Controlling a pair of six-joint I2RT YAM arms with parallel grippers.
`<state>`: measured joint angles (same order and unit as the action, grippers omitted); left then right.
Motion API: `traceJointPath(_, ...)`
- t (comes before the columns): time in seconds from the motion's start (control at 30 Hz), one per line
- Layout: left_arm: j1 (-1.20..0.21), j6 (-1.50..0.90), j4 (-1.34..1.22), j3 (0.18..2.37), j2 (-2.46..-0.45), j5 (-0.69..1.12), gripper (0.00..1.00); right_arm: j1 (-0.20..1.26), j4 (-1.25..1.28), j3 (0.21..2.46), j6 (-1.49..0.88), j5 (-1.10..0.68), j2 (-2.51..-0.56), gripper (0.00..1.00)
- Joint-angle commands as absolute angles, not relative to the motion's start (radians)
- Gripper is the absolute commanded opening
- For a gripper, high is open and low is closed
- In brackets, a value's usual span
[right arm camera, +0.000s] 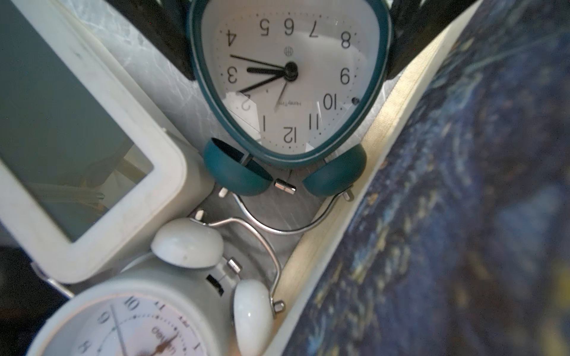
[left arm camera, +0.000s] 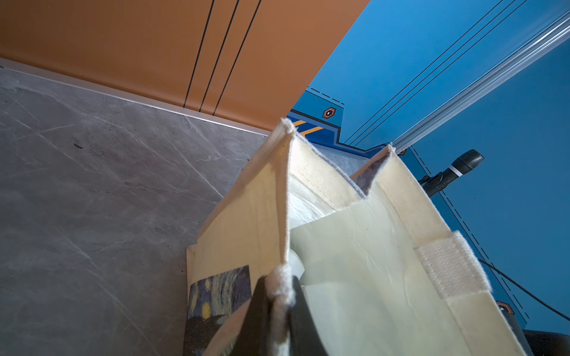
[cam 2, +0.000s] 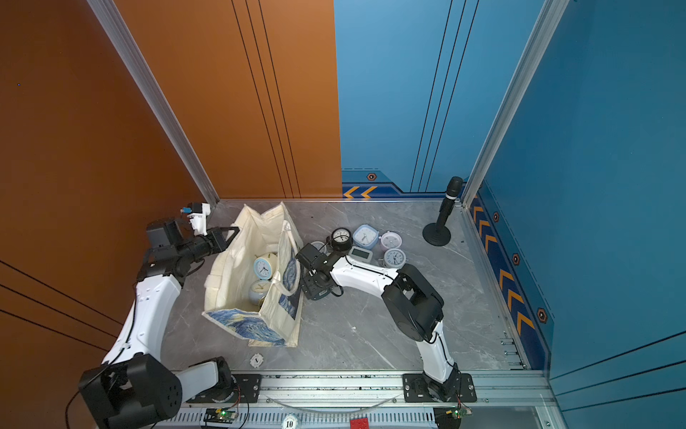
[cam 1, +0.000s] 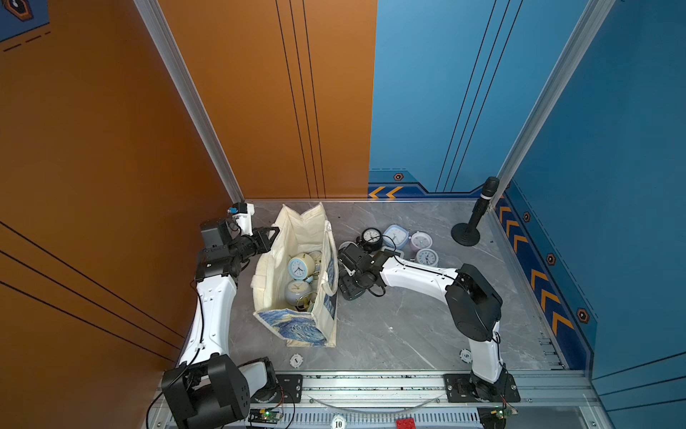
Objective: Put the alarm clock into the canvas bag
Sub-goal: Pick up the alarm from the center of the board, then place the alarm at the canvas bag.
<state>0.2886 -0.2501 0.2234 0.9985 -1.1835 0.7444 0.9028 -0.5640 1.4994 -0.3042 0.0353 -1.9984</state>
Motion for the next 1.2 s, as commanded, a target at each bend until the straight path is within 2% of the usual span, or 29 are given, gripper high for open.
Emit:
traceJointPath(0.0,0.29,-0.23,0.255,0.997,-1.173,0.761,0.0,0.898,-0.563,1.48,-0.319,0.066,-1.911,0.79)
traceJointPath(0.37,0.289,-0.23,0.255,0.999,-1.174,0.762,0.0,0.892,-0.617,1.411,-0.315,0.162,-1.706,0.78)
traceJointPath(0.77,0.287,-0.23,0.255,0.998,-1.17,0.753,0.0,0.894,-0.73,1.537,-0.256,0.29,-1.521,0.77)
traceJointPath(0.93,0.289,-0.227,0.255,0.997,-1.16,0.74,0.0,0.911,-0.729,1.631,-0.23,0.252,-1.507,0.77)
traceJointPath(1.17,0.287,-0.222,0.255,0.993,-1.149,0.732,0.0,0.975,-0.724,1.821,-0.197,0.203,-1.581,0.77)
